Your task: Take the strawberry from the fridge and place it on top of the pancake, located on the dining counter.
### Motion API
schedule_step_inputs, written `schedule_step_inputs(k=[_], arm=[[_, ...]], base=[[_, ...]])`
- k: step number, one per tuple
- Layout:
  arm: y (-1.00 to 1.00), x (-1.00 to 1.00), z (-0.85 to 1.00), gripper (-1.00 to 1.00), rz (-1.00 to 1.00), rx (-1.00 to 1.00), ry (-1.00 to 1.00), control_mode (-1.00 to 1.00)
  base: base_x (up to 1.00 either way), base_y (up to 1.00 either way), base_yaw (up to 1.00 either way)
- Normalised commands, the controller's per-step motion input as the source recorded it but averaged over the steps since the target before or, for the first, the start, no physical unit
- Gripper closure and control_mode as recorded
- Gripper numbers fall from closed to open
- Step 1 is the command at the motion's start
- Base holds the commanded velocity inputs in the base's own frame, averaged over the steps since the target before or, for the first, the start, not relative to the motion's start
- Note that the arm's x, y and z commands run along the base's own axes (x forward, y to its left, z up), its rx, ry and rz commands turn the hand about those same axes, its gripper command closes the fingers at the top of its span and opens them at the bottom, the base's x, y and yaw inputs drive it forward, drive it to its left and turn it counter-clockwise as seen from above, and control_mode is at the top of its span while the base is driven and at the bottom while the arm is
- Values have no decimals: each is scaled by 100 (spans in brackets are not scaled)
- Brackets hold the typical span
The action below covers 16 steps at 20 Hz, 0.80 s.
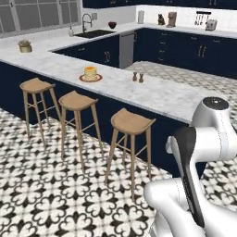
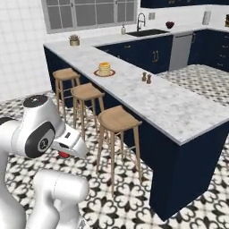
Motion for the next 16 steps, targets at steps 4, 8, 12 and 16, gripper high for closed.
schedule_step_inputs(k=[4, 8, 12, 16], arm=[[0, 0, 0, 100, 0, 0, 0, 100], [0, 0, 0, 100, 0, 0, 0, 100], [0, 0, 0, 100, 0, 0, 0, 100], [0, 0, 0, 100, 0, 0, 0, 100]], base=[[43, 100, -48], [38, 100, -47], [14, 100, -43], [7, 100, -43]])
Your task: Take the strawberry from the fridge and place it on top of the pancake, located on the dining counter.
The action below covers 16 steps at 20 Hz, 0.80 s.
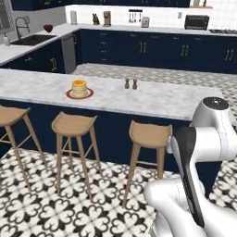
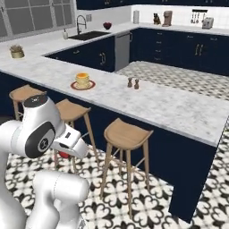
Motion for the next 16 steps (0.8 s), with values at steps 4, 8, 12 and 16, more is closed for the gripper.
schedule_step_inputs(k=[4, 8, 12, 16], arm=[[0, 0, 0, 100, 0, 0, 0, 100], [0, 0, 0, 100, 0, 0, 0, 100], [0, 0, 0, 100, 0, 0, 0, 100], [0, 0, 0, 100, 0, 0, 0, 100]], base=[[13, 100, -40], [26, 100, -34], [35, 100, -28], [51, 100, -34]])
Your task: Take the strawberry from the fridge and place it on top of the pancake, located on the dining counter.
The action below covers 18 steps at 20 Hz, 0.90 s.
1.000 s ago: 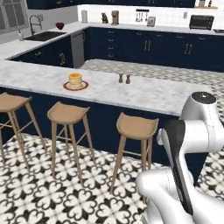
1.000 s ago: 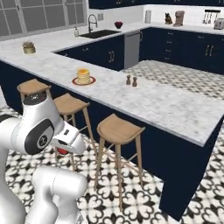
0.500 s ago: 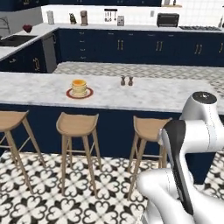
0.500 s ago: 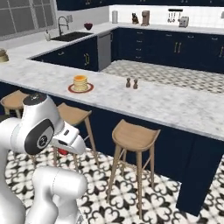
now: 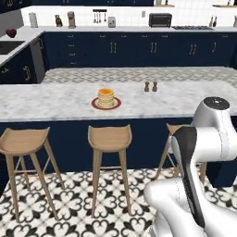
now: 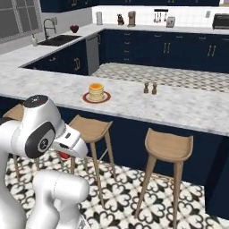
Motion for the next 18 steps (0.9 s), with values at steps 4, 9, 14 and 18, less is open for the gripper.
schedule_step_inputs(k=[4, 9, 14, 18], arm=[[0, 0, 0, 100, 0, 0, 0, 100], [0, 0, 0, 100, 0, 0, 0, 100], [0, 0, 0, 100, 0, 0, 0, 100], [0, 0, 0, 100, 0, 0, 0, 100]], base=[[66, 100, -35], [67, 100, -31], [95, 70, -14], [93, 28, -7]])
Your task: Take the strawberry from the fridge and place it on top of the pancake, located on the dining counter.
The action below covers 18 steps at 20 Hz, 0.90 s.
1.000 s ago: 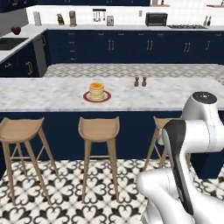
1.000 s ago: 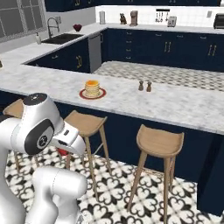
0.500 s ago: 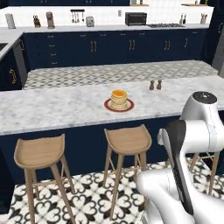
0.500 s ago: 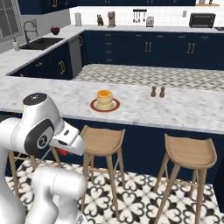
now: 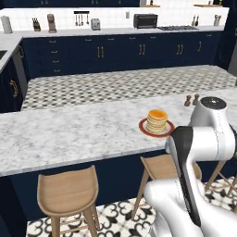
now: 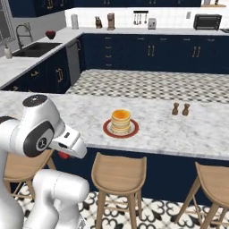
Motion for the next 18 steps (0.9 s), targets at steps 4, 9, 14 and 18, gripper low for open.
schedule_step_inputs(k=[4, 9, 14, 18], arm=[[0, 0, 0, 100, 0, 0, 0, 100], [0, 0, 0, 100, 0, 0, 0, 100], [0, 0, 0, 100, 0, 0, 0, 100], [0, 68, 30, 100, 0, -1, -4, -100]], base=[[62, 4, -5], [56, 4, -3], [58, 4, 0], [14, 0, 0]])
